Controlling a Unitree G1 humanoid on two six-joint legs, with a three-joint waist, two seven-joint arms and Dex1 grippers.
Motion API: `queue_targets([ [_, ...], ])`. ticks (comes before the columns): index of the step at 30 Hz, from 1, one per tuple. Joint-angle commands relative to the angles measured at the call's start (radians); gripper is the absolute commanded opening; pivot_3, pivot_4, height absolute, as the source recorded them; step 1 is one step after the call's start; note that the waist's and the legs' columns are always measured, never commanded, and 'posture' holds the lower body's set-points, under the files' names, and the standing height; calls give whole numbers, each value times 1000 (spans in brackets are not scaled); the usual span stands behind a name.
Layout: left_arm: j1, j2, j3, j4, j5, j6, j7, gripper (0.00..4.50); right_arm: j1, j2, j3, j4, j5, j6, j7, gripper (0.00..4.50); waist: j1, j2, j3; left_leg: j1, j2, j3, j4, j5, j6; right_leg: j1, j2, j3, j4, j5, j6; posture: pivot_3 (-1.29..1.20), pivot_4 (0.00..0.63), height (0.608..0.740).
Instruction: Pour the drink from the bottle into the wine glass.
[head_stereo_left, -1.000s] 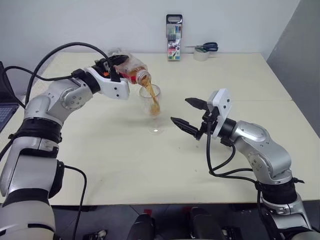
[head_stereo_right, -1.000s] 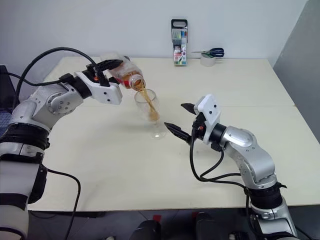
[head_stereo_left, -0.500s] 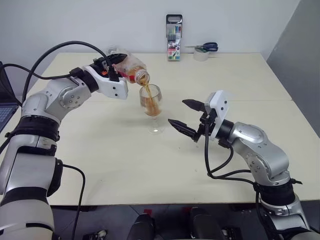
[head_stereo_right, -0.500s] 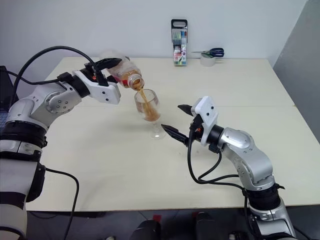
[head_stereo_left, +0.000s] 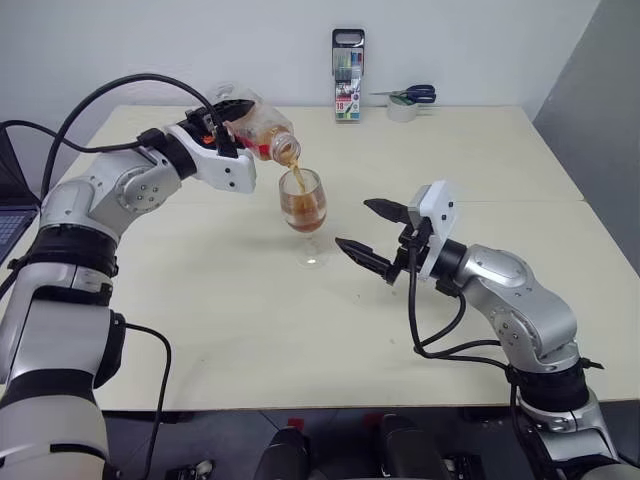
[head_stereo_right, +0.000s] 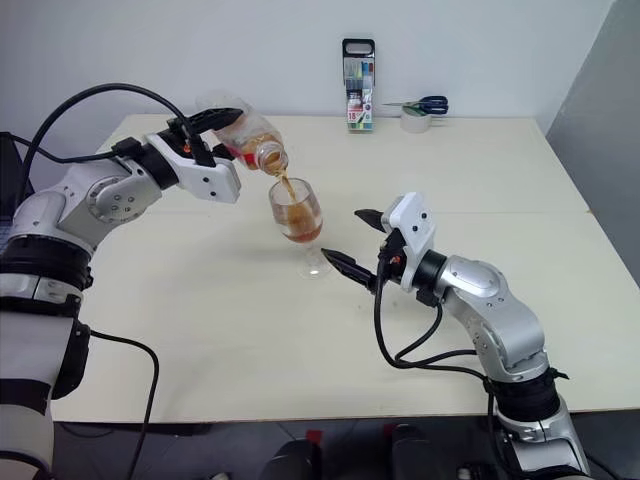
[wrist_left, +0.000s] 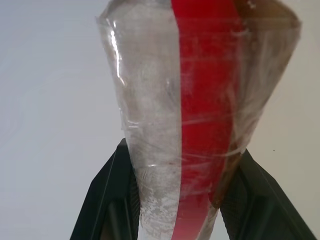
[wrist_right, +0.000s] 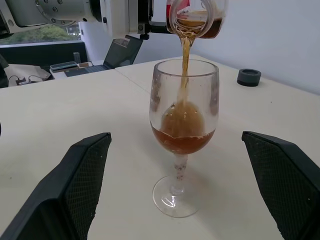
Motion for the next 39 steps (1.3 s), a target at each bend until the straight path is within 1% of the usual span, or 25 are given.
queue_targets([
  [1, -43, 24, 4, -4, -1, -9, 29, 1671, 1, 3, -4, -52, 16, -5, -5, 4500, 0, 0, 0, 0, 0, 0, 0, 0, 0, 0, 0, 0, 0, 0, 0, 0, 150, 740],
  [11, -39, 19, -3, 7, -19, -7, 32, 1671, 3, 0, -3, -54, 15, -4, -7, 4500, 0, 0, 0, 0, 0, 0, 0, 0, 0, 0, 0, 0, 0, 0, 0, 0, 150, 740],
  [14, -29, 9, 8, 11, -49, 7, 8, 1671, 2, 0, -2, -54, 15, -6, -8, 4500, -1, 0, 0, 0, 0, 0, 0, 0, 0, 0, 0, 0, 0, 0, 0, 0, 150, 740],
  [16, -12, -6, 27, 6, -101, 31, -31, 1671, 1, 0, -1, -54, 13, -9, -8, 4500, -1, 0, 0, 0, 0, 0, 0, 0, 0, 0, 0, 0, 0, 0, 0, 0, 150, 740],
  [18, 18, -30, 58, -13, -185, 76, -91, 1671, -1, 2, 0, -54, 11, -13, -9, 4500, -1, 0, 0, 0, 0, 0, 0, 0, -1, 0, 0, 0, 0, 0, 0, 0, 150, 740],
  [22, 94, -53, 98, -104, -290, 153, -173, 1671, -3, 2, 2, -56, 10, -18, -7, 4500, -4, 0, 0, 0, 0, 0, 0, 1, -1, 0, 0, 0, 0, 0, 0, 0, 150, 740],
  [25, 171, -111, 186, -212, -457, 332, -261, 1671, -10, 2, 6, -55, 8, -27, 0, 4500, -6, 0, 0, 0, 0, -1, 1, 1, -2, 0, 0, 0, 1, 0, 0, 0, 150, 740],
  [26, 199, -134, 222, -258, -518, 416, -283, 1671, -14, 1, 9, -56, 7, -31, 3, 4500, -7, 0, 0, 0, 0, -1, 1, 1, -2, 0, 0, 0, 1, 0, 0, 0, 150, 740],
  [29, 291, -177, 317, -381, -648, 619, -311, 1671, -32, -1, 21, -68, 15, -31, 20, 4500, -14, 0, 0, 0, 1, -1, 2, 1, -2, 0, 0, 0, 1, 0, 0, 0, 150, 740],
  [31, 353, -194, 365, -434, -701, 722, -309, 1671, -42, -7, 32, -76, 23, -17, 35, 4500, -22, 0, 0, 0, 1, -1, 2, 1, -2, 0, 0, 0, 2, 0, 0, 0, 150, 740],
  [35, 461, -259, 465, -509, -846, 927, -313, 1671, -65, -7, 58, -64, 16, 4, 44, 4500, -26, 0, 0, 1, 1, -1, 2, 1, -2, 0, 0, 0, 2, 0, 0, 0, 150, 740],
  [39, 514, -284, 525, -534, -904, 1011, -289, 1671, -104, -16, 77, -47, 26, 34, 70, 4500, -24, 0, 0, 0, 1, -2, 4, 1, -2, 0, 0, 0, 2, 0, 0, 0, 150, 740],
])
